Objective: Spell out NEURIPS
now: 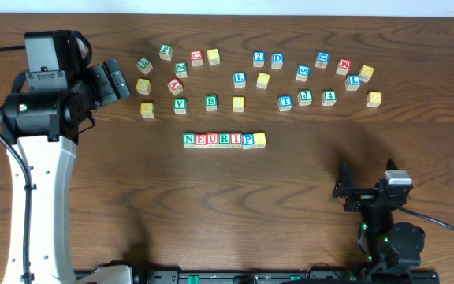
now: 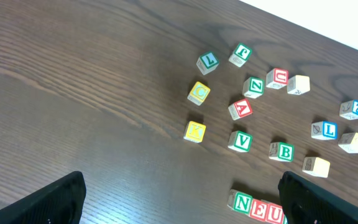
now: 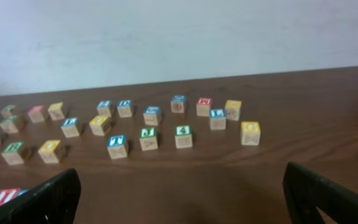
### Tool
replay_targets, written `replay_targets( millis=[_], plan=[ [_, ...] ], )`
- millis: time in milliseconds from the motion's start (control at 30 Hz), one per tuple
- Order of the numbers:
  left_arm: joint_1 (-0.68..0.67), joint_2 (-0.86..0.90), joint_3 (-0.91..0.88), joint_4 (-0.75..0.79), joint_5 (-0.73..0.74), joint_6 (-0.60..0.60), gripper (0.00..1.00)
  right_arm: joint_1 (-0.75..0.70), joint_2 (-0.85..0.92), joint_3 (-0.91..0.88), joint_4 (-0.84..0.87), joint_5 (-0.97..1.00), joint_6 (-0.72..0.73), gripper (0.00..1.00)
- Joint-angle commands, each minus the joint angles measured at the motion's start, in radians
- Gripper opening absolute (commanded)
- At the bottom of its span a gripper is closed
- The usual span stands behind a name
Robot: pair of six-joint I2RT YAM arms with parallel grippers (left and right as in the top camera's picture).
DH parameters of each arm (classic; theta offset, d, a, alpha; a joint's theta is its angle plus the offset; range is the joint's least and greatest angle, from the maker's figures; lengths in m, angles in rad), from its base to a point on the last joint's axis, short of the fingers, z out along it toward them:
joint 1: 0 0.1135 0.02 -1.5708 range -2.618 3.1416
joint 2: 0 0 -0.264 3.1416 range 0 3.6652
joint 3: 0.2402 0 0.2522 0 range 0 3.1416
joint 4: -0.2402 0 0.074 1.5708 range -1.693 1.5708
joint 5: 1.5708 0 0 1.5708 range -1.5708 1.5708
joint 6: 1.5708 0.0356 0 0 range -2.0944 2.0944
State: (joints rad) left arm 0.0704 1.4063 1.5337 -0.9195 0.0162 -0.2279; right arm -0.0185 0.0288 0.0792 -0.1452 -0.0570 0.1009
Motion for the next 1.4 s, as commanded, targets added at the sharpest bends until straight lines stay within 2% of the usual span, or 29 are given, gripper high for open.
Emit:
replay_targets(
  millis=[0, 1133, 1367],
  plan=[
    [0.003, 0.0, 0.009, -0.004, -0.01, 0.013, 0.98, -0.006, -0.024, -0.042, 0.004, -0.021, -0.013, 0.99],
    [0.004, -0.001, 0.009, -0.013, -0.011, 0.014, 0.98, -0.006, -0.024, -0.044, 0.011, -0.021, -0.013, 0.99],
    [0.0, -0.102, -0.056, 0.015, -0.024, 0.018, 0.98, -0.006, -0.023, -0.044, 0.011, -0.022, -0.013, 0.99]
  ],
)
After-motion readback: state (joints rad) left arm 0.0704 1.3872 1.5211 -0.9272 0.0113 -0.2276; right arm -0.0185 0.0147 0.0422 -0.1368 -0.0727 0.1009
